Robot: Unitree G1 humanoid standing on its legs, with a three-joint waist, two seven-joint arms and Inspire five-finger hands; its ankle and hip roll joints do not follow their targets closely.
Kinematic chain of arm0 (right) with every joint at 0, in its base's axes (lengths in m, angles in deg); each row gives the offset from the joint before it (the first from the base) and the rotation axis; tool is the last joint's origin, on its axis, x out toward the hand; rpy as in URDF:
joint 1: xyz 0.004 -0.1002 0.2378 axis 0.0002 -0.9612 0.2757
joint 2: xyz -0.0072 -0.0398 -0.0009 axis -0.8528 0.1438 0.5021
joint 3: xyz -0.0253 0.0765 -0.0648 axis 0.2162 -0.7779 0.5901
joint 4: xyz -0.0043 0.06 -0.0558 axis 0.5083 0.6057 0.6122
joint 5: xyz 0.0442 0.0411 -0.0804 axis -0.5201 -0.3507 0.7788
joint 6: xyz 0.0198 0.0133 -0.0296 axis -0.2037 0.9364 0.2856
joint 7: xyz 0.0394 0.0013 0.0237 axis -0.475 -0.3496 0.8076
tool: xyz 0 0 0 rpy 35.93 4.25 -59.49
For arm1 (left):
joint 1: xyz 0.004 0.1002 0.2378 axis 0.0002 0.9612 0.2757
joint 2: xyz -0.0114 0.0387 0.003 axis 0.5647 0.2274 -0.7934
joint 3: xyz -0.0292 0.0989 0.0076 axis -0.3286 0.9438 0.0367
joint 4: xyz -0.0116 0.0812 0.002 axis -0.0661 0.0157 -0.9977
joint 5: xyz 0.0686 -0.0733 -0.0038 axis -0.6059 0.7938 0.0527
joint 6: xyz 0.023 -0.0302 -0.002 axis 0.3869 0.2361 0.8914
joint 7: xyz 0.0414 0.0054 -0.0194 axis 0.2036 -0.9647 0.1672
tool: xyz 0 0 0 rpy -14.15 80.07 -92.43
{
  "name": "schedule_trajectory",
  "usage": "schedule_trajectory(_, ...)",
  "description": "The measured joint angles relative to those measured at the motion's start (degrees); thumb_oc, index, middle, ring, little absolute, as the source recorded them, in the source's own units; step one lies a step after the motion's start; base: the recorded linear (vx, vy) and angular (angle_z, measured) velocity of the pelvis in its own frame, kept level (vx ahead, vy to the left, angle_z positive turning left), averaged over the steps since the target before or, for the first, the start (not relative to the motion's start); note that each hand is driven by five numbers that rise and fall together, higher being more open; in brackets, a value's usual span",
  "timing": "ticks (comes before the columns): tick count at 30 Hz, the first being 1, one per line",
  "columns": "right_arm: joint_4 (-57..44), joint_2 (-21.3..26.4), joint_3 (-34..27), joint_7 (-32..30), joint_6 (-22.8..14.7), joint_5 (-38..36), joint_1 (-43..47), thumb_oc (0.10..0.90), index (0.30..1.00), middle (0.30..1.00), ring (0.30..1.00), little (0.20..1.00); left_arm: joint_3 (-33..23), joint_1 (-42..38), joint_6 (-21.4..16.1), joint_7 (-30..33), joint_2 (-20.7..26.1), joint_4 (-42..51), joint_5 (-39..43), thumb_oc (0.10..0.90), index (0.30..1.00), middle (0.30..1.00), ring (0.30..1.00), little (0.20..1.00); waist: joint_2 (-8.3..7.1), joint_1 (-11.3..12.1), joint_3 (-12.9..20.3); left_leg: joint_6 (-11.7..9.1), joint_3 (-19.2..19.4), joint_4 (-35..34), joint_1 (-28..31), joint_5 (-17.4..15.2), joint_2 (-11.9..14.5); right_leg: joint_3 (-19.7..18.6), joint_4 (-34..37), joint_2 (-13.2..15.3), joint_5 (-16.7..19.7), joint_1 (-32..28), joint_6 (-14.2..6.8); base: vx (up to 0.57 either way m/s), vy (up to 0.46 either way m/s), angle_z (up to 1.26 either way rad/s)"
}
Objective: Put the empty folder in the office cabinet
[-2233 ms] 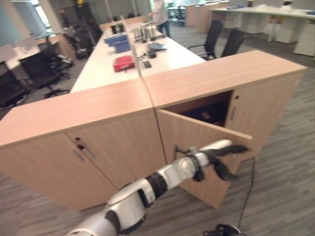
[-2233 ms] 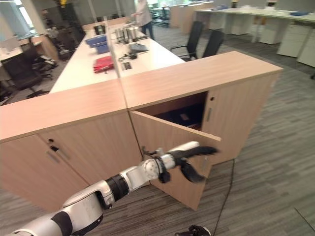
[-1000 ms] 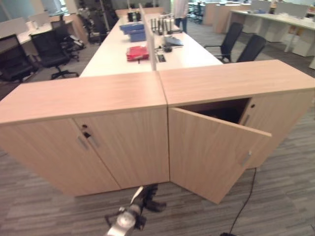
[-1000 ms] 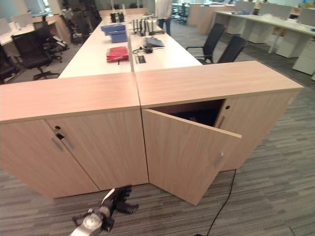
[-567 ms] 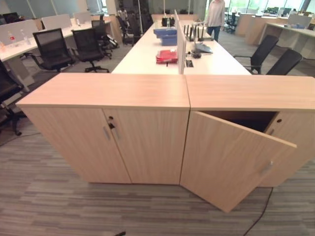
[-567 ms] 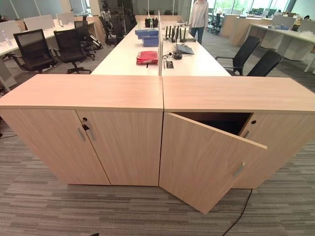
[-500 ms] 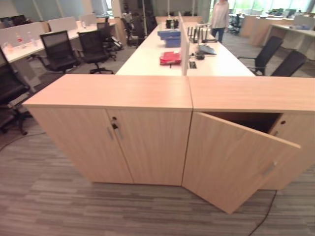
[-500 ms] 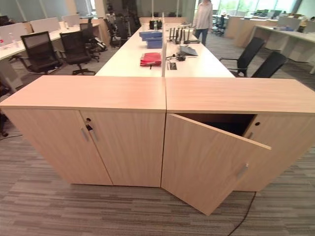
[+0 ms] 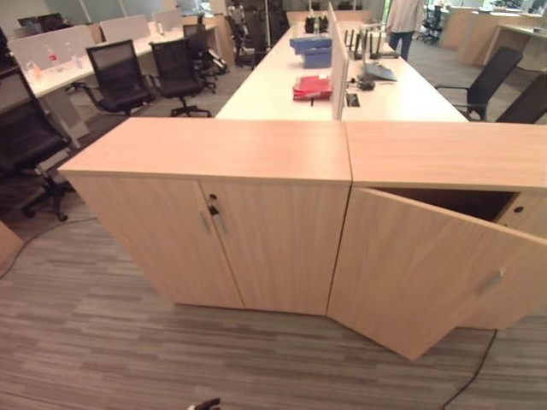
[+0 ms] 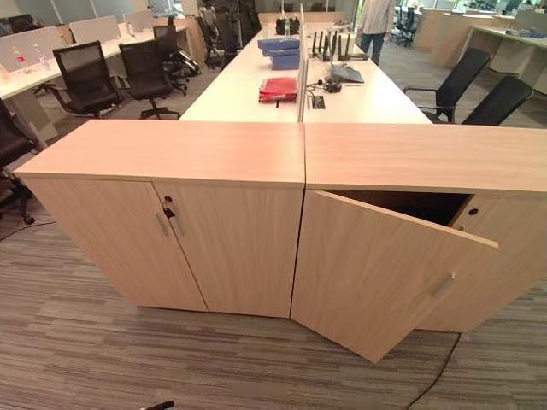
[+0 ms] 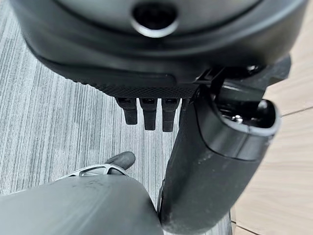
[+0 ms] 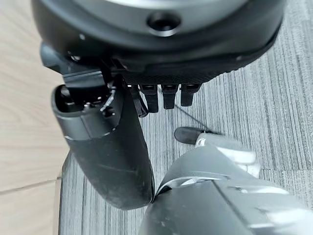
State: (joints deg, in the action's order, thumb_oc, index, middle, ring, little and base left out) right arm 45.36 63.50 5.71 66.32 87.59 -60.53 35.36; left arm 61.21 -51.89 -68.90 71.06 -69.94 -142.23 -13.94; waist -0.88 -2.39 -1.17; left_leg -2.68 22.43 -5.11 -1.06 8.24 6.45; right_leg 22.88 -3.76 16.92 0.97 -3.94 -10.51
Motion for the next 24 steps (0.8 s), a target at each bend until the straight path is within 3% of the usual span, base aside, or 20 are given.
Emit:
schedule_trajectory(3, -0.03, -0.47, 0.11, -0.11, 0.0, -0.03, 0.01, 0.8, 0.9, 0.9, 0.9, 0.9, 0.04, -0.15, -0.58, 0.58, 0.4, 0.15, -0.09, 0.8, 0.9, 0.9, 0.9, 0.9, -0.64, -0.35, -0.77, -0.12, 0.83, 0.02, 0.25, -0.01, 0.39, 1.22, 1.09, 0.11, -0.54, 0.04, -0.66, -0.02, -0.079, -0.28)
schedule_trajectory(7, -0.09, -0.78, 0.14, -0.2, -0.1, -0.02, -0.84, 0.8, 0.9, 0.9, 0.9, 0.9, -1.0, 0.67, -0.67, 0.63, 0.47, 0.04, -0.06, 0.8, 0.9, 0.9, 0.9, 0.9, -1.08, -0.4, -0.38, -1.1, 2.36, 0.06, 1.26, -0.16, 1.46, 1.03, 4.02, -0.99, 1.35, -0.7, -0.82, 0.02, -0.101, -0.27)
schedule_trajectory(13, -0.19, -0.35, 0.14, -0.31, -0.22, -0.03, -1.58, 0.8, 0.9, 0.9, 0.9, 0.9, -0.37, 1.59, -0.34, 0.29, -0.2, 0.11, -0.03, 0.8, 0.9, 0.9, 0.9, 0.9, 0.3, -0.95, 0.42, -1.94, 4.41, 0.3, 3.41, -0.29, 2.51, -0.95, 6.64, -2.94, 2.92, -2.46, 0.03, 0.01, -0.079, -0.23)
schedule_trajectory(22, -2.63, -0.18, 0.3, -0.64, -0.68, -1.29, -2.18, 0.8, 0.9, 0.9, 0.9, 0.9, 8.21, 0.88, -0.05, -0.73, 0.6, 1.23, -2.83, 0.8, 0.9, 0.9, 0.9, 0.9, 1.19, -5.03, 1.56, -3.55, 10.51, 0.29, 6.57, -1.65, 4.15, -6.92, 6.94, -4.43, 3.07, -1.09, 0.33, 0.03, -0.091, -0.34)
schedule_trajectory(24, -2.5, 0.34, 0.25, -0.96, -1.04, -1.27, -2.83, 0.8, 0.9, 0.9, 0.9, 0.9, 12.93, 0.98, 0.97, -0.92, 1.74, 10.93, -2.73, 0.8, 0.9, 0.9, 0.9, 0.9, 1.65, -6.22, 1.63, -3.66, 12.21, 0.3, 6.86, -1.75, 4.46, -8.67, 6.65, -4.76, 3.11, 0.12, 0.39, 0.05, -0.1, -0.42)
